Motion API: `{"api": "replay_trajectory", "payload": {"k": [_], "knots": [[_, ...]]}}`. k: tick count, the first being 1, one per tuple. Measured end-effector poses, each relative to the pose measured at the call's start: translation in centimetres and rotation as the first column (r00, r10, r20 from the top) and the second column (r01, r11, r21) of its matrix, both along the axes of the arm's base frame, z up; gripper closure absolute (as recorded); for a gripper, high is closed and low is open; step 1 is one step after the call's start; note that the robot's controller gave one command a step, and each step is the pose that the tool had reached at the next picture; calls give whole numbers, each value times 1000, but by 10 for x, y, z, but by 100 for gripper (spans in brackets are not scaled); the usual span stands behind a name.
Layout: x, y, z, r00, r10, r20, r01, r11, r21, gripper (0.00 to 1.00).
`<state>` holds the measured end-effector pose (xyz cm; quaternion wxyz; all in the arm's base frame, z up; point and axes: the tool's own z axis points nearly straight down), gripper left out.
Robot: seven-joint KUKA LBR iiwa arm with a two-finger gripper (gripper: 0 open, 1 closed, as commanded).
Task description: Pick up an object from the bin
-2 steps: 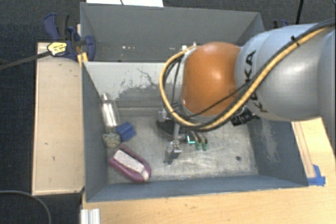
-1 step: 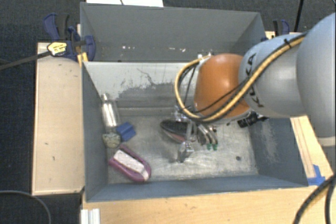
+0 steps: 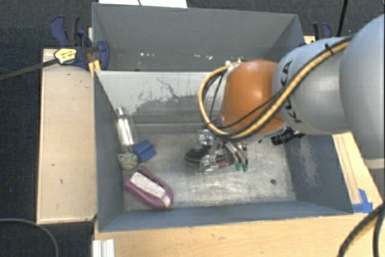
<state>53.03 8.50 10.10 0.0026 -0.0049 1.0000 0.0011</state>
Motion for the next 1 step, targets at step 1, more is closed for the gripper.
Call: {"api": "replay_trajectory", "payload": {"k": [1], "knots": [[-3, 21, 121, 996, 90, 6, -90, 996, -1, 100]]}}
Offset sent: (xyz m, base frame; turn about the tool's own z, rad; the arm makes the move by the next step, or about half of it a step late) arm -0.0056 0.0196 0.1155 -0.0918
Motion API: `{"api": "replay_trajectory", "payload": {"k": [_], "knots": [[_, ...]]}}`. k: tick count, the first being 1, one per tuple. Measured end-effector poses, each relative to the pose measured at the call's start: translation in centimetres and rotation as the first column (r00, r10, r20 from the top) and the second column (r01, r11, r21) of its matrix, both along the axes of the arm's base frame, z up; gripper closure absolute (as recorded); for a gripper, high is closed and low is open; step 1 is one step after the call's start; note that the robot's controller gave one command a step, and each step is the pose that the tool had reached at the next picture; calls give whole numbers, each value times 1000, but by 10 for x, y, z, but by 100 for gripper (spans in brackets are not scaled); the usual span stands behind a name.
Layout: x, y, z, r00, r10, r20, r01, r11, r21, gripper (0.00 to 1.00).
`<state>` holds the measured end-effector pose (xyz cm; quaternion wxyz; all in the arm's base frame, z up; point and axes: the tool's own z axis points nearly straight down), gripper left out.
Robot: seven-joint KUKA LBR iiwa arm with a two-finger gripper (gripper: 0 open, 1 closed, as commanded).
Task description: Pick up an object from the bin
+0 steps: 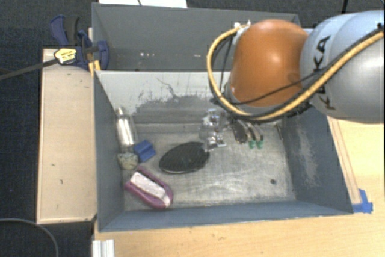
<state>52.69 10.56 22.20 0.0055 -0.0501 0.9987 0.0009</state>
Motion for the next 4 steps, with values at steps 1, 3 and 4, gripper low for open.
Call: {"api": "replay_trajectory", "payload": {"k": [1, 3, 4], "knots": [[-1, -1, -5, 1000, -5, -8, 5, 1000, -1, 0], [50, -24, -139, 929, 371, -7, -371, 929, -6, 0], [49, -19, -139, 928, 373, -8, -373, 928, -2, 100]]}}
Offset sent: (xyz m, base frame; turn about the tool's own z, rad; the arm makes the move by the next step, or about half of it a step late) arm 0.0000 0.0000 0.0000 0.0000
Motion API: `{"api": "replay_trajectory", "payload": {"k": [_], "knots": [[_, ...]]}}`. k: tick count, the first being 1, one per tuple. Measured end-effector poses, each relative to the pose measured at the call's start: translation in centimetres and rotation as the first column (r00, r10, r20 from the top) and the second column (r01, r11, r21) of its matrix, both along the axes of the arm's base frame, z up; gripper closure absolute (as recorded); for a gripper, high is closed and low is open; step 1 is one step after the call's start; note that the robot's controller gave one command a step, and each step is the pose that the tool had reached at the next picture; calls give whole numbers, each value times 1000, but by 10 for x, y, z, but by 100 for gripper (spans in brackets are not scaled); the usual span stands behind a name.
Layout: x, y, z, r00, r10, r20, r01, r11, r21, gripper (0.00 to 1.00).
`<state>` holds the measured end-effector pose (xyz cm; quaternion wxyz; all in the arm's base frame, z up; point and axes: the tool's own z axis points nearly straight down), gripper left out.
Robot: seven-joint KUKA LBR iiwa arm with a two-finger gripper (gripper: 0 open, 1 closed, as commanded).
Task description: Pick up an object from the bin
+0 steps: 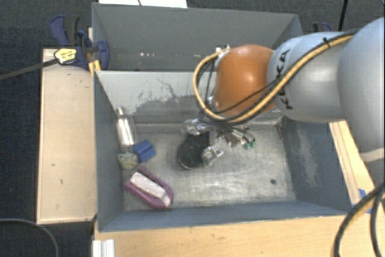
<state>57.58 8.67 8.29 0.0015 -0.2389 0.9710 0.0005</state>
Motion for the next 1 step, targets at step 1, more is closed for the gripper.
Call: {"api": "replay_trajectory", "payload": {"k": [1], "knots": [[-29, 24, -9, 981, -193, 5, 193, 981, 3, 100]]}}
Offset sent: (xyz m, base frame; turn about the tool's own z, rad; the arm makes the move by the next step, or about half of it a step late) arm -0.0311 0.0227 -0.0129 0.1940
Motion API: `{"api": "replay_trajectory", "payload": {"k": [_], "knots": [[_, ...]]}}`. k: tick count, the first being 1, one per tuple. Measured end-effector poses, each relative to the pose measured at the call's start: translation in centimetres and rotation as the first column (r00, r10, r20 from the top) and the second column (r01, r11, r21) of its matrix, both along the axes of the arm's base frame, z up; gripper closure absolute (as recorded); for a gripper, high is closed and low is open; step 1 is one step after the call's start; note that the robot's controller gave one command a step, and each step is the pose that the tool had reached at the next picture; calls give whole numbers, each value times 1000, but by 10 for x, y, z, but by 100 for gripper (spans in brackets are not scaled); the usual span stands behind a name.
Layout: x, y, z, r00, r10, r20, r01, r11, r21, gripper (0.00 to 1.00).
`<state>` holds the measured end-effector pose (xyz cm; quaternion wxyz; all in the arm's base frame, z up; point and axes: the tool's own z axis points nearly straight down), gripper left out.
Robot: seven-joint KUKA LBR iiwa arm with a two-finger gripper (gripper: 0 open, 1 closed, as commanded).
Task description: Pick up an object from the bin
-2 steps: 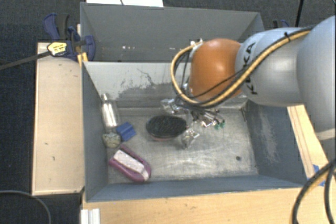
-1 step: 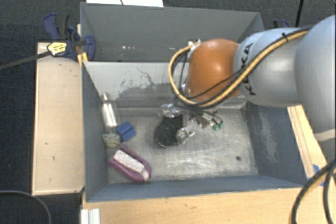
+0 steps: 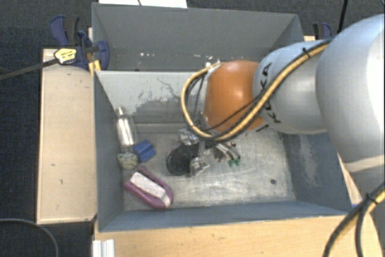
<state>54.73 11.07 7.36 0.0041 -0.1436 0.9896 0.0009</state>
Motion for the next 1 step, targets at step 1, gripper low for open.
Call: {"api": "replay_trajectory", "payload": {"k": [1], "knots": [[11, 0, 168, 997, -76, 2, 76, 997, 1, 100]]}}
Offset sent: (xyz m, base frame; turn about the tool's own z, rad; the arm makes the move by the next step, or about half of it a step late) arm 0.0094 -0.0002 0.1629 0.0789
